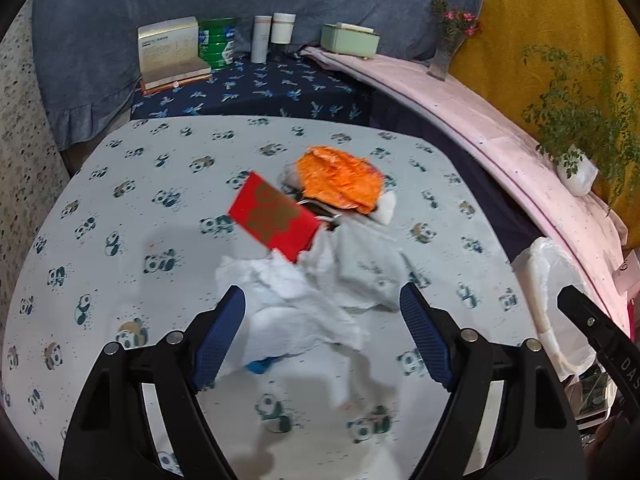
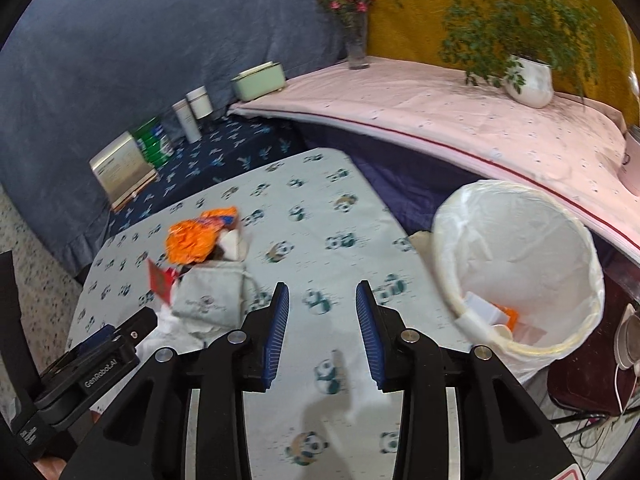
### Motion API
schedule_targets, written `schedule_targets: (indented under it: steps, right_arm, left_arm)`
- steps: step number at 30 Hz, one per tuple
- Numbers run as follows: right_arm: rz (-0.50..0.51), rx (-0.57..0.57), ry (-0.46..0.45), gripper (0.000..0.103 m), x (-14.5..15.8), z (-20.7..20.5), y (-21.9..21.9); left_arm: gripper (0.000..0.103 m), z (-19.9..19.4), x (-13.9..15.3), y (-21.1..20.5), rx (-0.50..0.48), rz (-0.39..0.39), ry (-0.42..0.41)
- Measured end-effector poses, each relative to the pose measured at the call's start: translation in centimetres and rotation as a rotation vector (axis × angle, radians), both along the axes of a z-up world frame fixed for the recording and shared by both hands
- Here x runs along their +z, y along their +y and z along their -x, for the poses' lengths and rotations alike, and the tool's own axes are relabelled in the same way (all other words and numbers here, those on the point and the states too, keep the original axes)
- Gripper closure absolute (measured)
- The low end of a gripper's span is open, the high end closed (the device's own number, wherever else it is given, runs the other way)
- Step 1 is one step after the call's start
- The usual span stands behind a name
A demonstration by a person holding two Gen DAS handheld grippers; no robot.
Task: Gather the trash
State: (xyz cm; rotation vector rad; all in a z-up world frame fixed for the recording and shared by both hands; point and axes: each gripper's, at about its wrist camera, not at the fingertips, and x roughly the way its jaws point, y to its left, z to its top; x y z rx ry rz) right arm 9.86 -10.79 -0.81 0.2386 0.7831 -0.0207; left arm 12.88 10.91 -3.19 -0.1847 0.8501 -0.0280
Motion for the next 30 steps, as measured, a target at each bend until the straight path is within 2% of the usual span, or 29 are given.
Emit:
schedule_targets:
  steps: [4, 10, 13, 15, 18, 24, 30]
  right_arm:
    - [0.004, 0.048, 0.019, 0.068, -0.7, -0.5, 2.6]
    - [0.009, 0.100, 0.051, 0.068, -2.1, -1.2, 5.2]
    - [0.010, 0.115, 0.067, 0.068, -2.8, -1.5, 6.1]
    - [0.011, 0.123, 0.077, 0.068, -3.2, -1.8, 6.6]
    - [0.010, 0.134, 0.089, 0.068, -3.8, -2.0, 7.1]
    - [0.003, 0.165, 0.105, 0.068, -4.5, -2.5, 8.3]
    - [-0.025, 0.210, 0.137, 0.068, -5.9, -3.0, 10.1]
  left_arm:
    - [0.031, -0.3, -1.2, 1.2, 0.002, -0.005, 0.034]
    - [0.048, -1.1, -3.1, 2.2, -0.011, -0.005, 0.085]
    - [0.061, -1.7, -3.9, 2.4, -0.025, 0.003, 0.105]
    - [0.078, -2.0, -4.3, 2.4, -0.043, 0.000, 0.118]
    - [0.094, -2.2, -4.4, 2.6, -0.059, 0.011, 0.119]
    - [0.097, -1.9, -2.2, 4.4, -0.039, 0.083, 0.063]
    - [0.097, -2.0, 0.4, 6.2, -0.017, 0.122, 0.005]
